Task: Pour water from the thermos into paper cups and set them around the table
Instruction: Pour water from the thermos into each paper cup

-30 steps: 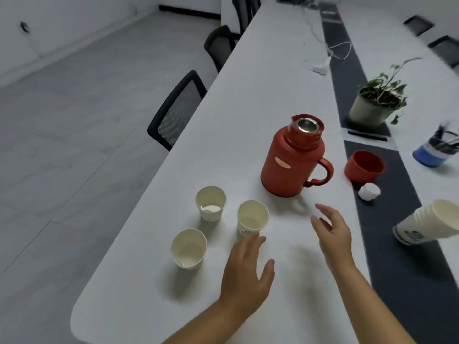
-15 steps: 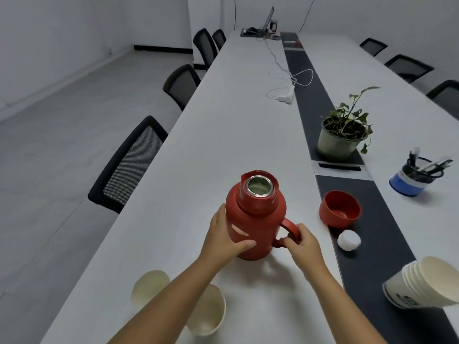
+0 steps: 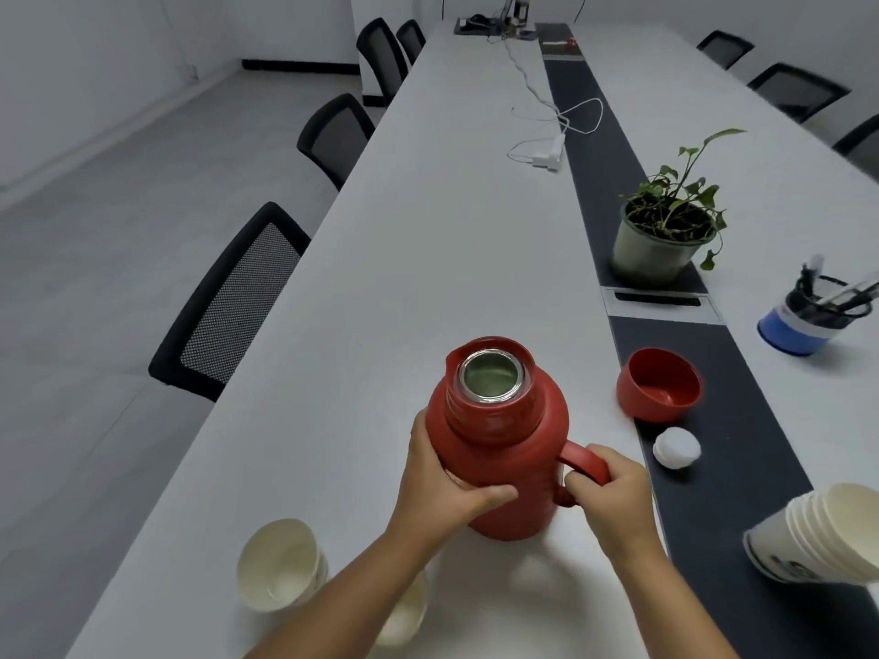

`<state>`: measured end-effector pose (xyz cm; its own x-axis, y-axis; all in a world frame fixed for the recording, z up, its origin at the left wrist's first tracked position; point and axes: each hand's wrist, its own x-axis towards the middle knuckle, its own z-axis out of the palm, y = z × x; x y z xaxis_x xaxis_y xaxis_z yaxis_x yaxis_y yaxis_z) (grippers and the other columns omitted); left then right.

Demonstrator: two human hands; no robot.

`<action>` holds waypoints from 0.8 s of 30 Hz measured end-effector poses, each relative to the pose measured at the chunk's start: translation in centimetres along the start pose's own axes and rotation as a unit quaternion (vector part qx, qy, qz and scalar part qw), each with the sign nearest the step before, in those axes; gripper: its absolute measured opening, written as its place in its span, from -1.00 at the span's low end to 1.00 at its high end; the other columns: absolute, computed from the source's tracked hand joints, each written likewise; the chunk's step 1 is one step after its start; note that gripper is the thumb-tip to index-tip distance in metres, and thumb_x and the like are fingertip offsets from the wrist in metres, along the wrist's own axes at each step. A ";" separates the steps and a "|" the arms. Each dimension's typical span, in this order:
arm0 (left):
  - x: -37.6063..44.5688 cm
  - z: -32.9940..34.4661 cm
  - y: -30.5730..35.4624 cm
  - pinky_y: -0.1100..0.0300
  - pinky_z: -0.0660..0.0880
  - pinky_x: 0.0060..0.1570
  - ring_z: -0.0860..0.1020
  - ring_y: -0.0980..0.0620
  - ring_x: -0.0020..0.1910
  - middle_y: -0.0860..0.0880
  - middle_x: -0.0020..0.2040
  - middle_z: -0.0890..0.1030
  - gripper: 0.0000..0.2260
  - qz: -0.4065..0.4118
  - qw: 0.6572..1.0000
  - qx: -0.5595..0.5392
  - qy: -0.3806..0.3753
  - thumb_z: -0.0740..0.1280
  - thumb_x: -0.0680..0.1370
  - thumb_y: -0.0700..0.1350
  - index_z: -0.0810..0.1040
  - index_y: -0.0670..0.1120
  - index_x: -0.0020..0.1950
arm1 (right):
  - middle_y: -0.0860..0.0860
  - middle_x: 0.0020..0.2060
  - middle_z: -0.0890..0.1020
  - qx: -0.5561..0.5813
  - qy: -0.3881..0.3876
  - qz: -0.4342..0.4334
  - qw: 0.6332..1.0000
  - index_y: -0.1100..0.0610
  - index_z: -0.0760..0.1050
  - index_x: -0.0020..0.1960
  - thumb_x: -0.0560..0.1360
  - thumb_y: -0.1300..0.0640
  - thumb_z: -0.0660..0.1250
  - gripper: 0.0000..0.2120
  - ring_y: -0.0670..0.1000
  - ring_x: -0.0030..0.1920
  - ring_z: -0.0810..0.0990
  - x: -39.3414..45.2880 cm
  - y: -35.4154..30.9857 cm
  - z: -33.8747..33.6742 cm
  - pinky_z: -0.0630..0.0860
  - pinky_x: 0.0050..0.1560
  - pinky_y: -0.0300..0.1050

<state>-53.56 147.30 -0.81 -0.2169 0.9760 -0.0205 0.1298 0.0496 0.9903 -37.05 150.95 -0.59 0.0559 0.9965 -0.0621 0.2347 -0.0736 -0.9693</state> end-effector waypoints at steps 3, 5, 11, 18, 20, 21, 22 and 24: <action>-2.9 1.0 0.7 0.61 0.35 -0.09 0.43 0.47 0.05 0.29 0.11 0.41 -0.25 0.003 0.999 -0.028 0.016 0.47 0.03 0.13 0.25 0.22 0.16 | -0.01 -0.63 0.35 -0.051 -0.002 -0.023 0.998 0.13 0.35 -0.57 0.15 0.27 0.24 -0.84 0.08 -0.45 0.30 -2.0 -1.7 -1.9 0.42 -0.33 0.08; -4.9 1.6 1.2 0.63 0.34 -0.14 0.44 0.53 -0.03 0.31 0.11 0.38 -0.23 0.004 0.999 -0.046 0.018 0.43 0.07 0.17 0.19 0.21 0.22 | 0.00 -0.63 0.32 -0.080 0.024 -0.044 0.996 0.19 0.32 -0.56 0.23 0.40 0.32 -0.72 0.09 -0.46 0.29 -3.5 -2.7 -2.9 0.42 -0.37 0.12; -9.8 2.3 1.5 0.66 0.32 -0.22 0.43 0.60 -0.21 0.44 0.00 0.29 -0.13 -0.028 0.997 -0.076 0.016 0.35 0.11 0.24 -0.09 0.23 0.27 | 0.37 -0.56 0.37 -0.140 0.011 -0.085 0.986 0.39 0.36 -0.47 0.27 0.49 0.31 -0.81 0.09 -0.47 0.32 -8.1 -5.1 -4.6 0.32 -0.38 0.02; -14.9 2.8 -0.6 0.43 0.40 0.07 0.44 0.55 -0.04 0.30 0.25 0.25 -0.15 -0.061 0.989 -0.136 -0.003 0.40 0.13 0.30 -0.05 0.30 0.25 | 0.03 -0.65 0.30 -0.192 -0.045 -0.086 0.977 0.20 0.32 -0.53 0.28 0.46 0.35 -0.67 -0.08 -0.55 0.28 -12.4 -4.5 -5.8 0.18 -0.51 -0.27; -16.1 2.7 -1.0 0.29 0.45 0.10 0.48 0.51 -0.10 0.29 0.23 0.27 -0.23 -0.083 0.984 -0.158 -0.001 0.39 0.16 0.24 -0.01 0.32 0.21 | 0.05 -0.65 0.31 -0.191 -0.074 -0.081 0.975 0.19 0.34 -0.54 0.29 0.42 0.39 -0.65 -0.10 -0.56 0.29 -13.2 -4.4 -5.8 0.18 -0.53 -0.31; -16.6 2.6 -1.1 0.25 0.47 0.09 0.50 0.49 -0.11 0.28 0.23 0.28 -0.24 -0.089 0.981 -0.174 0.004 0.39 0.16 0.22 0.02 0.30 0.21 | 0.05 -0.64 0.34 -0.193 -0.090 -0.081 0.974 0.19 0.37 -0.54 0.28 0.40 0.41 -0.67 -0.11 -0.56 0.31 -13.5 -4.4 -5.8 0.19 -0.52 -0.32; -17.0 2.5 -1.2 0.25 0.49 0.08 0.51 0.46 -0.10 0.27 0.22 0.30 -0.25 -0.092 0.978 -0.186 0.010 0.39 0.16 0.21 0.03 0.28 0.21 | 0.06 -0.63 0.37 -0.194 -0.102 -0.080 0.972 0.19 0.40 -0.52 0.28 0.39 0.43 -0.70 -0.11 -0.55 0.33 -13.9 -4.5 -5.6 0.21 -0.52 -0.32; -17.6 2.2 -1.4 0.22 0.51 0.07 0.53 0.36 -0.01 0.26 0.19 0.33 -0.27 -0.102 0.973 -0.205 0.029 0.38 0.14 0.21 0.07 0.26 0.19 | 0.06 -0.59 0.46 -0.195 -0.112 -0.082 0.971 0.19 0.47 -0.49 0.28 0.35 0.45 -0.75 -0.11 -0.54 0.38 -14.6 -4.9 -5.2 0.27 -0.50 -0.32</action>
<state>-47.76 130.53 -2.15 -0.2543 0.9401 -0.2271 -0.3154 0.1414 0.9383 -34.00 136.56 6.30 -0.2146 0.9767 -0.0075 0.5751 0.1201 -0.8092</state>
